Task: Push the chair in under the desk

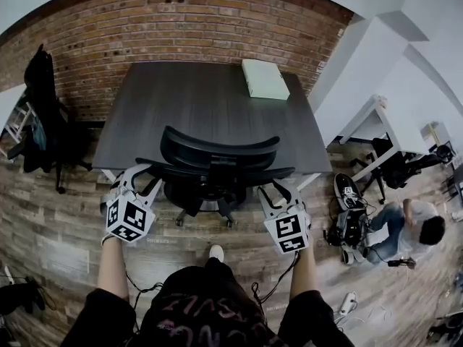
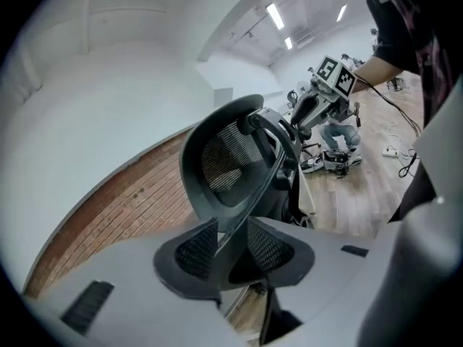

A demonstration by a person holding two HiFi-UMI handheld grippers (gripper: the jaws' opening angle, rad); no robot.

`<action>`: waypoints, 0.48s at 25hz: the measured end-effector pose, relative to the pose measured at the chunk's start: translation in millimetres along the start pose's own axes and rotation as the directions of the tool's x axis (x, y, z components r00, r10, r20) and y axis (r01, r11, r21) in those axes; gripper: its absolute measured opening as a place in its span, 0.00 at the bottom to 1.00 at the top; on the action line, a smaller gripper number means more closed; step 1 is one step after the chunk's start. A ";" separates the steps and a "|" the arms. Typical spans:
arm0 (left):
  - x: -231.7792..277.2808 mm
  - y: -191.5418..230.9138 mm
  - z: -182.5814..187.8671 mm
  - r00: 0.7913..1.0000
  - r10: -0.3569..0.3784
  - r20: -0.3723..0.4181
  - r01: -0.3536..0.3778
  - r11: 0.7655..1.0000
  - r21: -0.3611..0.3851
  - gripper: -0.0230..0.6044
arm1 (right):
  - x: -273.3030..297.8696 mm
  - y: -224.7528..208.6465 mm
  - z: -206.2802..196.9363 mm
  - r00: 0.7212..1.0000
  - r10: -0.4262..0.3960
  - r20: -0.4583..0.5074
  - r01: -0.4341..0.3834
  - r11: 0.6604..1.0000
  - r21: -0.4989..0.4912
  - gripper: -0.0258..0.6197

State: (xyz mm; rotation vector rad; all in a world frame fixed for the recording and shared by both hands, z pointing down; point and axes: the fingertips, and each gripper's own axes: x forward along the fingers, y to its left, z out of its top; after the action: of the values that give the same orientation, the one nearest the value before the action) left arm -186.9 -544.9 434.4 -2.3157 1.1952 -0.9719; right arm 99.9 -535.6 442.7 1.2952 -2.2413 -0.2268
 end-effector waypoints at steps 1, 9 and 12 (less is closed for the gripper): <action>-3.6 -0.4 -0.1 1.000 0.005 0.005 -0.005 1.000 -0.003 0.26 | -4.2 1.8 2.9 1.000 -0.011 0.011 0.011 1.000 0.020 0.27; -27.3 -0.7 13.2 0.994 0.069 0.085 -0.063 0.995 -0.075 0.18 | -32.0 8.3 15.5 0.989 -0.138 0.058 0.132 0.986 0.098 0.11; -31.3 1.1 15.0 0.990 0.094 0.101 -0.083 0.990 -0.110 0.16 | -37.6 2.2 17.8 0.980 -0.175 0.092 0.158 0.972 0.172 0.10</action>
State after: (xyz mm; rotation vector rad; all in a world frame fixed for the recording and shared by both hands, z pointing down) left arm -189.5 -520.0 410.3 -2.3401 1.3231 -0.7627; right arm 103.6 -504.8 414.8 1.5967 -2.2803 -0.1792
